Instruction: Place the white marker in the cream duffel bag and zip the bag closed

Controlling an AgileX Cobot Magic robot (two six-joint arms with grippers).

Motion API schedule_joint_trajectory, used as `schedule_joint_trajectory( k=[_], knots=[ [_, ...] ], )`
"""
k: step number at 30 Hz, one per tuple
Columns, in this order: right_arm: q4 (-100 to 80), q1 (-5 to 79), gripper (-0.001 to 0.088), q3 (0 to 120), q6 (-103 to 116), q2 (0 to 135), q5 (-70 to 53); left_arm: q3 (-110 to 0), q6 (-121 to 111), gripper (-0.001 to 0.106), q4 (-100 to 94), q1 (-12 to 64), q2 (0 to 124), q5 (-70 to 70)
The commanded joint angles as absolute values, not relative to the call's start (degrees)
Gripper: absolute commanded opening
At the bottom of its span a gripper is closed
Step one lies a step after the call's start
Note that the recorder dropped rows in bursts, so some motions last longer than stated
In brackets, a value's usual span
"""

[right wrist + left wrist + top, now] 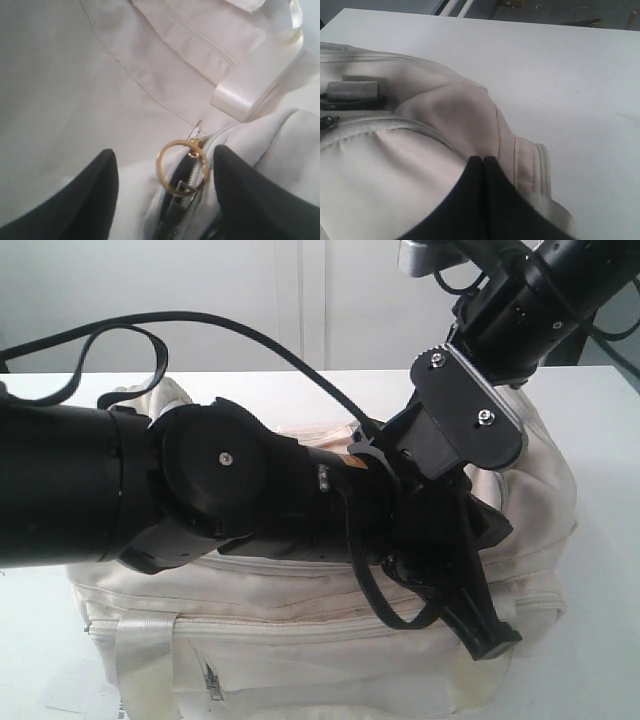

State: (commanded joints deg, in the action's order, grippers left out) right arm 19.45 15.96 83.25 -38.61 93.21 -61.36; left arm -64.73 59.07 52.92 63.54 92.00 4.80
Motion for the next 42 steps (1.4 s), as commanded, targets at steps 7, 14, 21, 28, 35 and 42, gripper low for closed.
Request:
schedule_joint_trajectory(
  k=[7,14,21,28,35,42],
  knots=[
    [19.1,16.0,0.0495,83.2,-38.6,95.2,-59.8,-64.7,59.4,0.000,52.9,63.5,92.0,4.8],
    [14.0,16.0,0.0078,83.2,-35.2,95.4,-57.1,-64.7,60.1,0.000,52.9,63.5,92.0,4.8],
    [13.6,16.0,0.0000,83.4,-33.1,95.4,-54.9,-64.7,60.1,0.000,52.9,63.5,92.0,4.5],
    [14.4,16.0,0.0000,85.3,-29.4,95.4,-52.9,-64.7,60.1,0.000,52.9,63.5,92.0,3.8],
    [15.3,16.0,0.0000,86.8,-29.0,95.4,-48.8,-64.7,60.3,0.000,51.8,63.5,92.0,3.8],
    [15.6,16.0,0.0000,86.8,-26.5,95.6,-39.5,-64.7,60.3,0.000,50.5,63.5,92.0,3.3]
  ],
)
